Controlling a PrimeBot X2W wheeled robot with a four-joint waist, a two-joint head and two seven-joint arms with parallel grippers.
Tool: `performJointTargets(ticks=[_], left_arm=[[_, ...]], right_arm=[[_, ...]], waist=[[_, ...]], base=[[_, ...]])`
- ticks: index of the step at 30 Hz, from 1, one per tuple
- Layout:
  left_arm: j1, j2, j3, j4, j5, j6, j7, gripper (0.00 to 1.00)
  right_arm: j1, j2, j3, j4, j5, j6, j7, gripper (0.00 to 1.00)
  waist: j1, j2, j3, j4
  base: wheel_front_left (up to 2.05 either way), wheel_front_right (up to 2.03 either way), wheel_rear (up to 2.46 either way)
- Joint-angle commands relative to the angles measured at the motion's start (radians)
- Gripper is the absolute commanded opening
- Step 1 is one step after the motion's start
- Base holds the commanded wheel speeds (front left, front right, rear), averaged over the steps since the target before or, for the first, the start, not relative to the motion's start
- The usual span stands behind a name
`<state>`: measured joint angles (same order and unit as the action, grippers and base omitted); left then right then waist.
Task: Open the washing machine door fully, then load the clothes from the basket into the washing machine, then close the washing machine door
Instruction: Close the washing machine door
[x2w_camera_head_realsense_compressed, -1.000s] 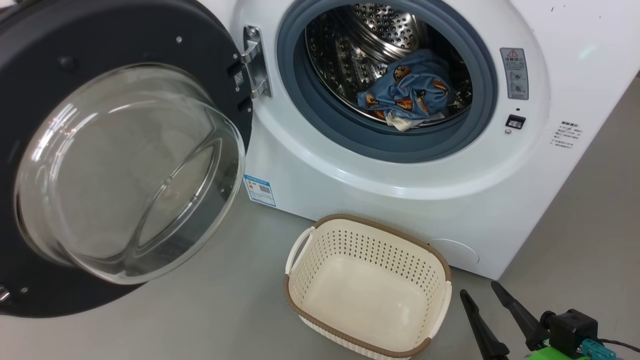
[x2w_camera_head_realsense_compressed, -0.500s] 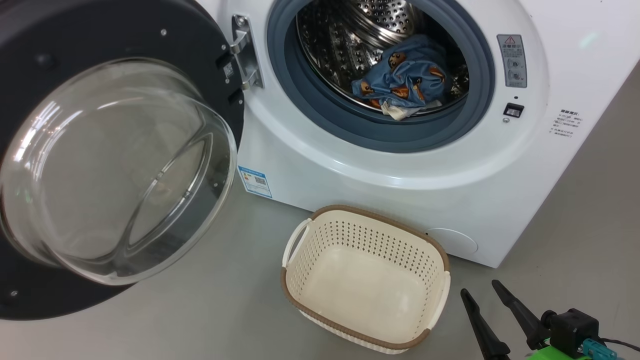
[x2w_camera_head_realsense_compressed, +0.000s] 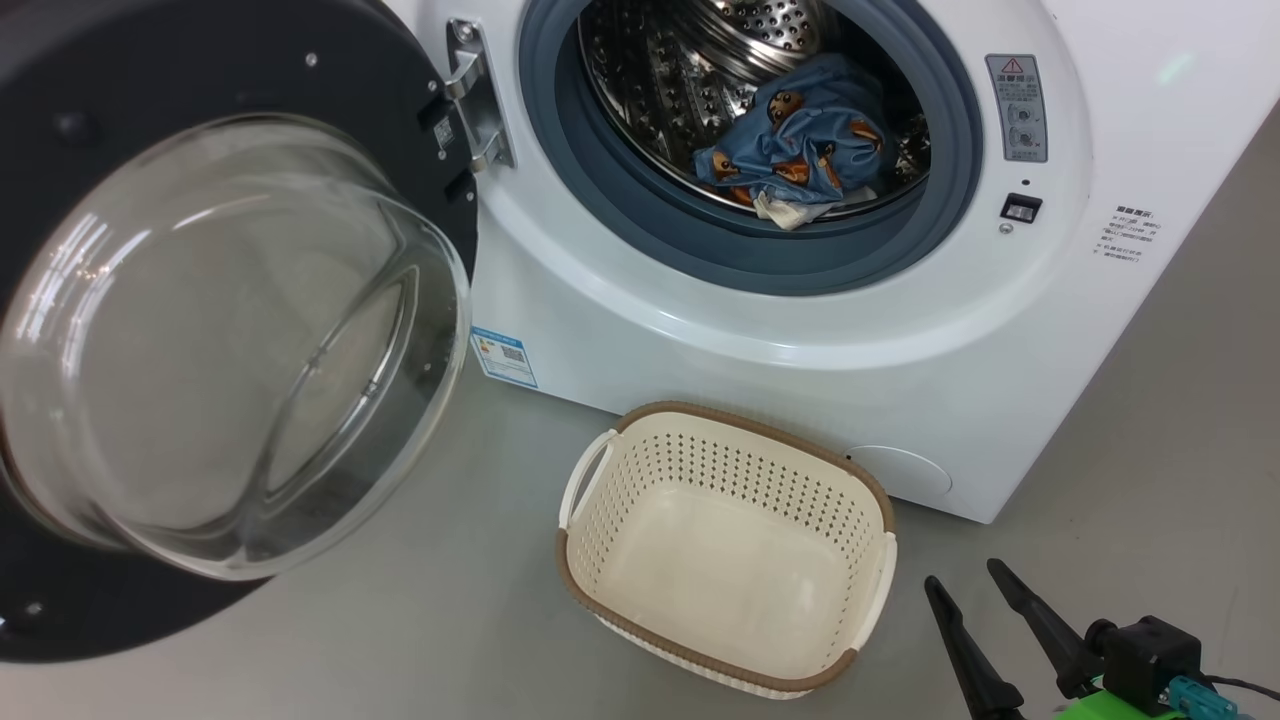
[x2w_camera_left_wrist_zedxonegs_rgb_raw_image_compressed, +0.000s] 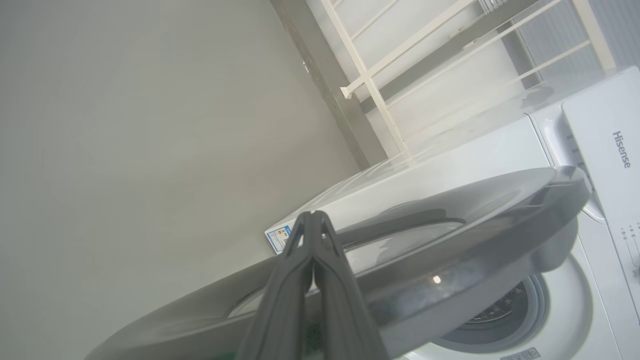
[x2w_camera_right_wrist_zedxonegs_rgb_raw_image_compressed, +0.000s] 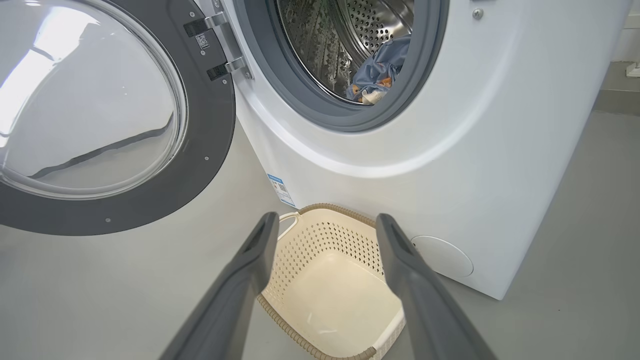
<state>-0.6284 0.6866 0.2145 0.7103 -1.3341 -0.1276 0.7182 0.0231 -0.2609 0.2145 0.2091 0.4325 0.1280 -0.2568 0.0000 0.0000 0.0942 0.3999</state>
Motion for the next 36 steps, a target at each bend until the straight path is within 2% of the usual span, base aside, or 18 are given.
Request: performJointTargets(ticks=[1, 7, 19, 28, 36], left_arm=[[-0.002, 0.053, 0.011, -0.045, -0.016, -0.003, 0.032, 0.00], [0.071, 0.055, -0.029, -0.190, -0.065, -0.003, 0.157, 0.00], [0.224, 0.044, -0.059, -0.551, -0.185, -0.003, 0.314, 0.00], [0.290, 0.010, -0.089, -0.747, -0.233, -0.003, 0.359, 0.00], [0.281, -0.057, -0.129, -0.869, -0.265, -0.003, 0.361, 0.00]], right_arm=[[-0.016, -0.016, 0.015, -0.022, -0.009, 0.003, -0.005, 1.00], [-0.011, -0.010, 0.003, -0.020, -0.010, 0.003, -0.005, 1.00], [0.008, 0.004, -0.013, -0.025, -0.008, 0.003, -0.005, 1.00], [0.015, 0.005, -0.031, -0.031, -0.011, 0.003, -0.005, 1.00], [0.018, 0.008, -0.045, -0.037, -0.014, 0.003, -0.005, 1.00]], waist=[[0.0000, 0.0000, -0.001, 0.001], [0.0000, 0.0000, -0.014, 0.003], [0.0000, 0.0000, -0.045, -0.007], [0.0000, 0.0000, -0.053, -0.055], [0.0000, 0.0000, -0.047, -0.126]], base=[[0.00, 0.00, 0.00], [0.00, 0.00, 0.00], [0.00, 0.00, 0.00], [0.00, 0.00, 0.00], [0.00, 0.00, 0.00]])
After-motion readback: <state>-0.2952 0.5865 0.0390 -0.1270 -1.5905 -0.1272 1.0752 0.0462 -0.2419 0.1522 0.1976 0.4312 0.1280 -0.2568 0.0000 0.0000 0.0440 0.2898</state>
